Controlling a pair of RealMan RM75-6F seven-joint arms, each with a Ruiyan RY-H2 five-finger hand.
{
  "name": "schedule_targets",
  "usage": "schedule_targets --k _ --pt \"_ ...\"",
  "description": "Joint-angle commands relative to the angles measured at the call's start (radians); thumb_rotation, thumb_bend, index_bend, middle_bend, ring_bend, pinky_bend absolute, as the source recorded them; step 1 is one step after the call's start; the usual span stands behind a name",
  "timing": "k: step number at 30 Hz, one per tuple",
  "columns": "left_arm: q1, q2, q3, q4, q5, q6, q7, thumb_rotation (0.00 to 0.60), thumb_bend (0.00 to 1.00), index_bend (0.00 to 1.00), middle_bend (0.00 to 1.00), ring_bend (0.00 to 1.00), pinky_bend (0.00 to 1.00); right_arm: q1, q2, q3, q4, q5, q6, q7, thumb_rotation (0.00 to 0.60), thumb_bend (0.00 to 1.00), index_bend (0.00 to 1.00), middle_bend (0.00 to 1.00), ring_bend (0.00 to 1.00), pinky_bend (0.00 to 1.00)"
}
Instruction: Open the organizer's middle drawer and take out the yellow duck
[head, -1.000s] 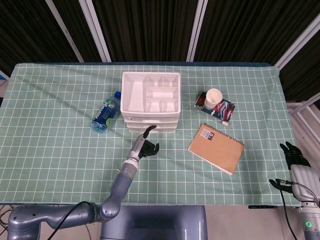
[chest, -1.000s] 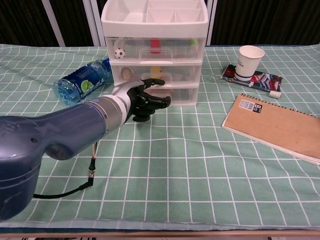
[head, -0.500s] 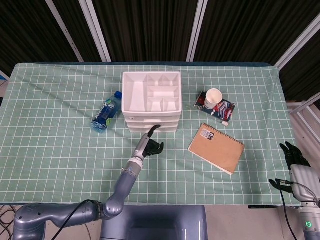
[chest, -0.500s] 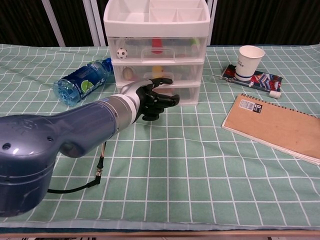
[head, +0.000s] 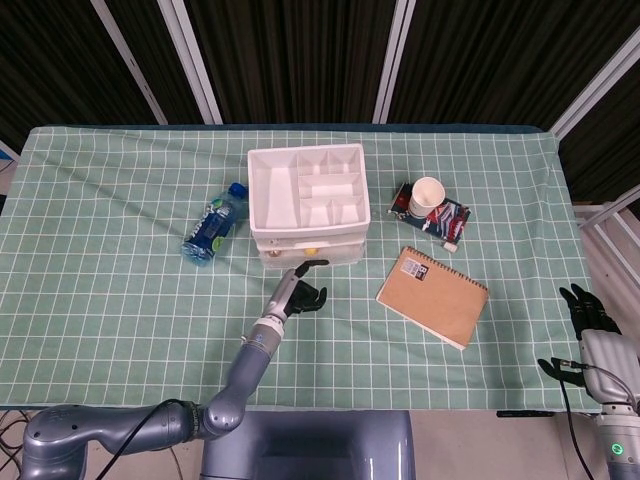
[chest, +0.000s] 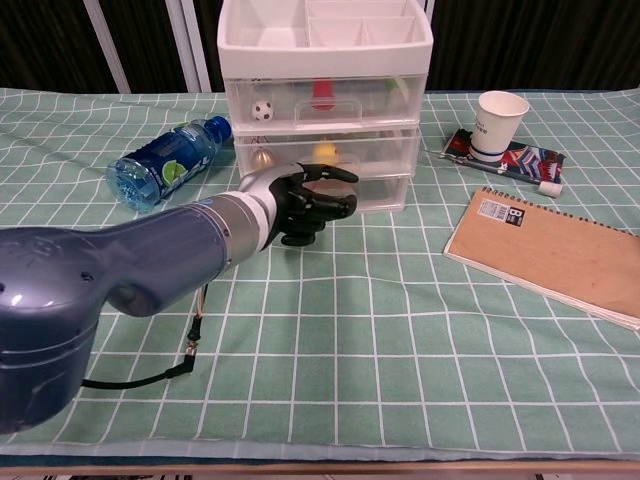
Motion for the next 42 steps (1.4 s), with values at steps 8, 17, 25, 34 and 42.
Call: schedule_targets --k 8,17,25,34,42 --pt "0.031 0.04 0.035 -0.066 0.01 0.001 0.002 0.6 0.51 0.28 1.0 1.0 1.0 -0.001 0.001 0.0 -0.003 0.001 0.001 0.0 0.6 0.04 0.0 0.0 0.0 0.23" --pt "0.052 0.093 0.157 -0.111 0.219 0.124 0.138 0.6 0.51 0.29 1.0 1.0 1.0 -0.001 0.001 0.0 -0.005 0.002 0.001 0.001 0.6 0.04 0.0 0.0 0.0 0.23" --pt "0.006 0.117 0.182 -0.107 0.304 0.203 0.342 0.6 0.51 0.28 1.0 1.0 1.0 0.0 0.001 0.0 -0.004 0.003 -0.001 0.001 0.6 0.04 0.0 0.0 0.0 0.23" --pt "-0.02 0.121 0.166 -0.102 0.286 0.257 0.496 0.6 0.51 0.26 1.0 1.0 1.0 0.0 0.002 0.0 -0.005 0.004 -0.003 0.002 0.6 0.04 0.0 0.0 0.0 0.23" --pt "-0.014 0.138 0.164 -0.103 0.277 0.26 0.512 0.6 0.51 0.25 1.0 1.0 1.0 0.0 0.002 0.0 -0.007 0.007 -0.005 0.002 0.6 0.04 0.0 0.0 0.0 0.23"
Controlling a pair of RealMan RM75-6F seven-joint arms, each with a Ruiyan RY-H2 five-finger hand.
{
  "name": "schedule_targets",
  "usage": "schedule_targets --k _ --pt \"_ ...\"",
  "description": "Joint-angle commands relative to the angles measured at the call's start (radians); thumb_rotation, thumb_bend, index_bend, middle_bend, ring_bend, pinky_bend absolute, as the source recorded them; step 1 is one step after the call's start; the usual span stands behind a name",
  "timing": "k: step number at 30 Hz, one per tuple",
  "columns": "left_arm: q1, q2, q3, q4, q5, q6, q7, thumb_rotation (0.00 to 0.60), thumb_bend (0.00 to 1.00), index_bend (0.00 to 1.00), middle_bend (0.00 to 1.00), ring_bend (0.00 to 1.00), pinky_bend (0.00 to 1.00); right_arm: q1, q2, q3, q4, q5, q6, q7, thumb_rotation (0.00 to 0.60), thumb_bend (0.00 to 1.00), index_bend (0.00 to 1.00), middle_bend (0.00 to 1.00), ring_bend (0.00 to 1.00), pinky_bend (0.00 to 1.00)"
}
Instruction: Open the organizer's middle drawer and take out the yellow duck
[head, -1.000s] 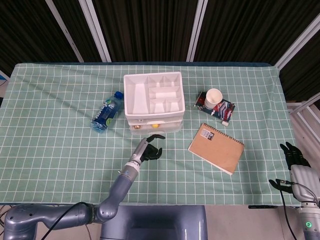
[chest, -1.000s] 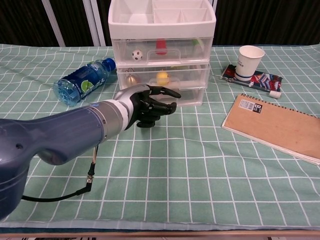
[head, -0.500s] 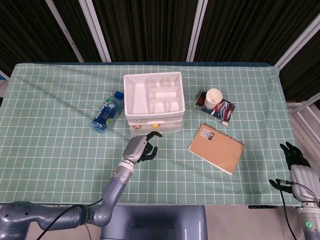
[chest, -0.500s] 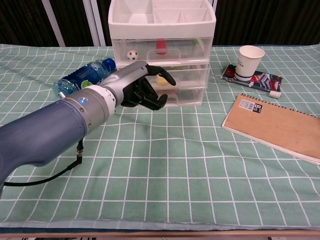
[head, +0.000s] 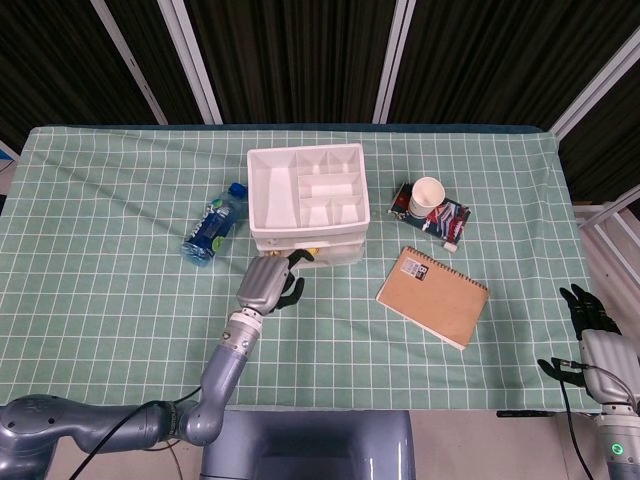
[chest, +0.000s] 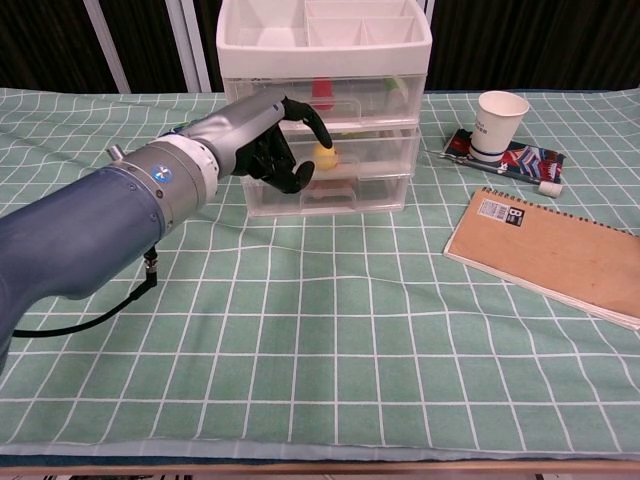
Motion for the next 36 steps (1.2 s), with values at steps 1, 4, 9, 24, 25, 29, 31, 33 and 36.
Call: schedule_targets --k 1,4,9,24,25,29,31,33,36 --pt "0.001 0.001 -0.001 0.001 -0.002 0.002 0.002 0.6 0.51 0.25 1.0 1.0 1.0 0.0 0.0 0.0 -0.001 0.001 -0.001 0.0 0.6 0.04 0.0 0.0 0.0 0.23" --pt "0.002 0.002 -0.003 0.003 0.0 0.003 0.001 0.6 0.51 0.25 1.0 1.0 1.0 0.0 0.0 0.0 -0.002 0.002 -0.002 -0.001 0.6 0.04 0.0 0.0 0.0 0.23" --pt "0.001 0.004 -0.007 -0.001 0.017 0.003 -0.013 0.6 0.51 0.25 1.0 1.0 1.0 0.0 0.001 0.0 -0.003 0.005 -0.003 -0.002 0.6 0.05 0.0 0.0 0.0 0.23" --pt "0.001 0.007 -0.015 0.003 -0.023 0.002 0.009 0.6 0.51 0.25 1.0 1.0 1.0 0.0 0.002 0.0 -0.005 0.005 -0.002 -0.001 0.6 0.04 0.0 0.0 0.0 0.23" --pt "0.001 0.006 -0.015 0.005 -0.026 0.001 0.01 0.6 0.51 0.25 1.0 1.0 1.0 0.0 0.002 0.001 -0.005 0.005 -0.002 -0.001 0.6 0.04 0.0 0.0 0.0 0.23" --pt "0.001 0.007 -0.014 0.006 -0.051 -0.009 0.018 0.6 0.51 0.27 1.0 1.0 1.0 0.0 0.001 0.001 -0.004 0.005 -0.002 -0.002 0.6 0.05 0.0 0.0 0.0 0.23" --pt "0.001 0.007 -0.013 0.005 -0.059 -0.011 0.023 0.6 0.51 0.29 1.0 1.0 1.0 0.0 0.001 0.001 -0.005 0.005 -0.002 -0.002 0.6 0.04 0.0 0.0 0.0 0.23" --pt "0.0 0.009 -0.012 0.002 -0.069 -0.013 0.032 0.6 0.51 0.3 1.0 1.0 1.0 0.0 0.002 0.001 -0.006 0.006 -0.002 -0.001 0.6 0.04 0.0 0.0 0.0 0.23" --pt "0.0 0.013 -0.011 -0.006 -0.085 -0.015 0.044 0.6 0.51 0.33 1.0 1.0 1.0 0.0 0.002 0.001 -0.006 0.007 -0.003 0.0 0.6 0.05 0.0 0.0 0.0 0.23"
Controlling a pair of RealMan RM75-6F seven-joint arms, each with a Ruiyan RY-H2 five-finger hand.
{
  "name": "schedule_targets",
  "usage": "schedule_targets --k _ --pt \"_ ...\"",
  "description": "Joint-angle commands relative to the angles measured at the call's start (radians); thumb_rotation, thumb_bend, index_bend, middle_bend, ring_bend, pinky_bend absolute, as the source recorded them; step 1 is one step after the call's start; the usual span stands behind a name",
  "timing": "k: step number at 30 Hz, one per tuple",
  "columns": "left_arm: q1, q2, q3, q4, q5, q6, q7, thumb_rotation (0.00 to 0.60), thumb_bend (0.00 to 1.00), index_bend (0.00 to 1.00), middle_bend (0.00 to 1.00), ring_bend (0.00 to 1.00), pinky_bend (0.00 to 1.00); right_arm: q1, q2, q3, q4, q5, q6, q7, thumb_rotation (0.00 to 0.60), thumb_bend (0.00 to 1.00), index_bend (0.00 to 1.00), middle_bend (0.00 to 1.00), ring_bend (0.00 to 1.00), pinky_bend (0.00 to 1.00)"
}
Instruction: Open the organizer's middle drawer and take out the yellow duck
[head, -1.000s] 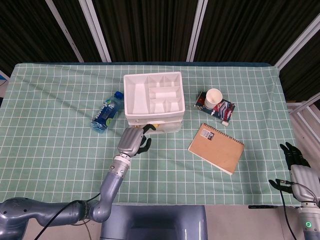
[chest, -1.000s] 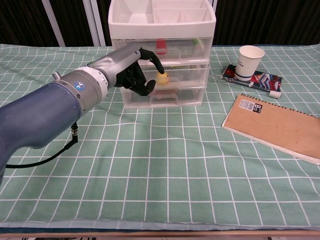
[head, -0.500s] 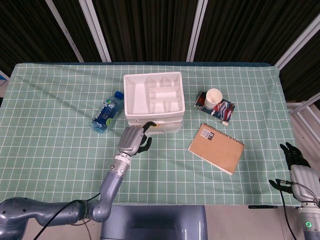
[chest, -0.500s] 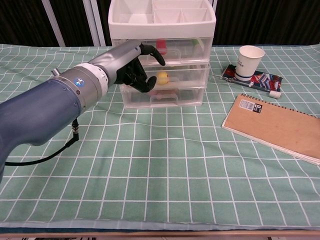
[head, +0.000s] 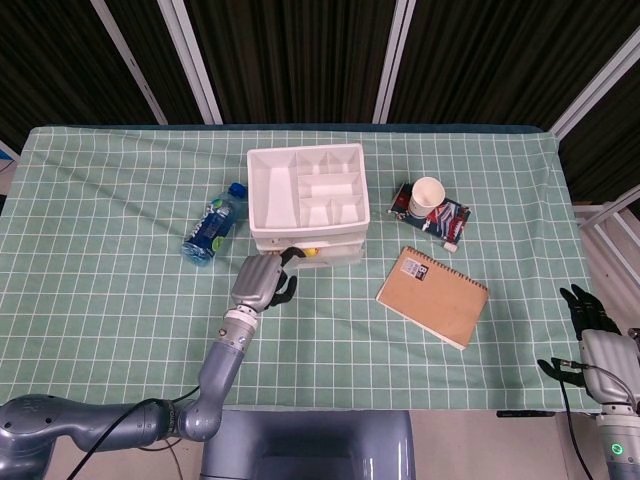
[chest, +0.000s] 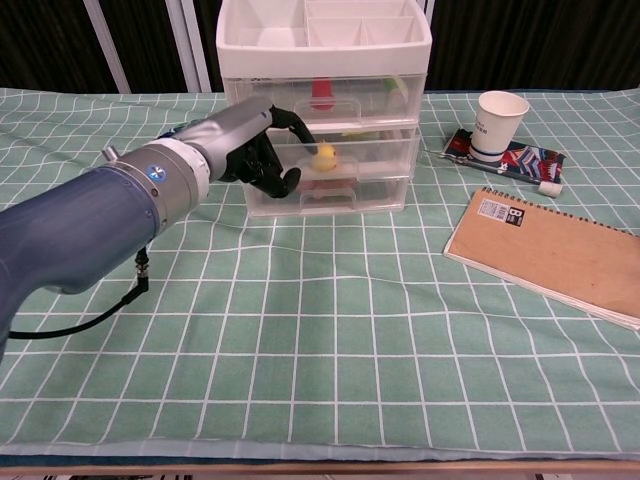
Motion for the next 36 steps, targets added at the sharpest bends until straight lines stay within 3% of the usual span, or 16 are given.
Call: schedule_targets --k 1,10,22,36 --pt "0.0 0.005 0.0 -0.008 -0.014 -0.001 0.01 0.6 0.51 0.34 1.0 1.0 1.0 0.0 0.0 0.0 0.0 0.0 0.0 0.001 0.6 0.05 0.0 0.0 0.0 0.23" --pt "0.008 0.065 0.006 -0.085 -0.075 -0.011 0.052 0.6 0.51 0.45 1.0 1.0 1.0 0.0 0.0 0.0 -0.001 0.001 -0.001 0.002 0.6 0.04 0.0 0.0 0.0 0.23" --pt "0.043 0.165 0.057 -0.222 -0.093 0.005 0.07 0.6 0.51 0.46 1.0 1.0 1.0 -0.001 0.0 -0.001 -0.004 0.0 -0.001 0.002 0.6 0.04 0.0 0.0 0.0 0.23" --pt "0.058 0.228 0.087 -0.297 -0.104 0.013 0.059 0.6 0.51 0.46 1.0 1.0 1.0 -0.001 0.001 -0.001 -0.006 0.001 -0.001 0.002 0.6 0.04 0.0 0.0 0.0 0.23"
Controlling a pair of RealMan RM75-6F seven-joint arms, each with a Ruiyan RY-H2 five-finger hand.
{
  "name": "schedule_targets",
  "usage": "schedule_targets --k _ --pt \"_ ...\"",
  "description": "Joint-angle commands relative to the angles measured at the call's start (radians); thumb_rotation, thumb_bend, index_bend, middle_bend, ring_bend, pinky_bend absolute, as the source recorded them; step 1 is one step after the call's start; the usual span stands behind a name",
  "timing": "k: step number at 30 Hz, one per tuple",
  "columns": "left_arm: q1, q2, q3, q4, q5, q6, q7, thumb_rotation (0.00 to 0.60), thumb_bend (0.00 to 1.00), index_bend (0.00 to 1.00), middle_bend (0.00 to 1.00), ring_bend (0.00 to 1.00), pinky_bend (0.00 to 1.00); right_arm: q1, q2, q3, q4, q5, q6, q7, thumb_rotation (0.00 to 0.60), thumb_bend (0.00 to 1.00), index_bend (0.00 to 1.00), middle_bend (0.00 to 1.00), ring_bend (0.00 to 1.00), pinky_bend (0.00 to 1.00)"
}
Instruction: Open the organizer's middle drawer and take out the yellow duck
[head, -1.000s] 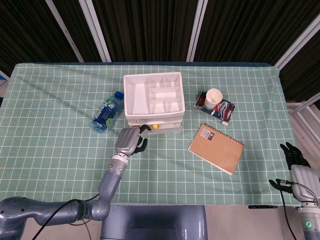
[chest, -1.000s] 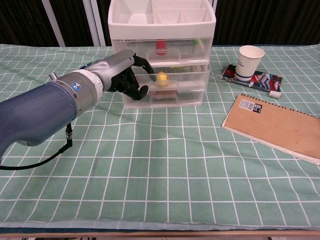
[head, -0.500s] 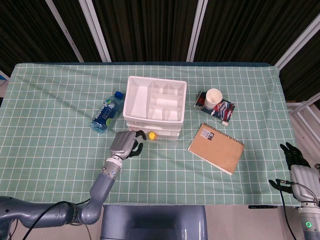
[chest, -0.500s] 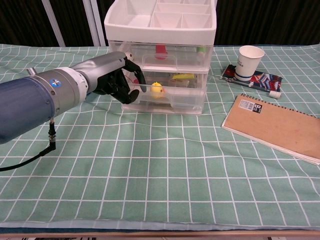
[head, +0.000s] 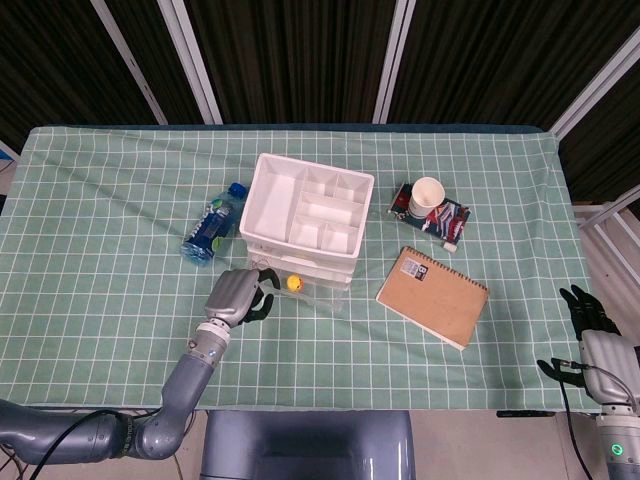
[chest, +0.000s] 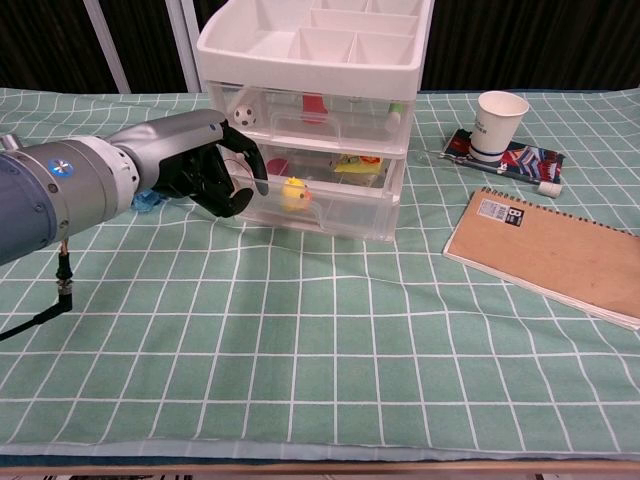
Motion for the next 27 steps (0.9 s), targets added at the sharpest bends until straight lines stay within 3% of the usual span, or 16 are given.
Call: schedule_targets --k 1,27 --pt "0.001 0.01 0.005 -0.015 0.004 -0.001 -0.004 0.6 0.51 0.46 1.0 1.0 1.0 0.0 0.0 0.0 0.0 0.001 -0.001 0.0 0.6 0.04 0.0 0.0 0.0 0.23" --pt "0.016 0.118 0.066 -0.154 0.005 -0.004 -0.016 0.6 0.51 0.46 1.0 1.0 1.0 0.0 0.002 0.001 -0.006 0.009 -0.006 0.002 0.6 0.04 0.0 0.0 0.0 0.23"
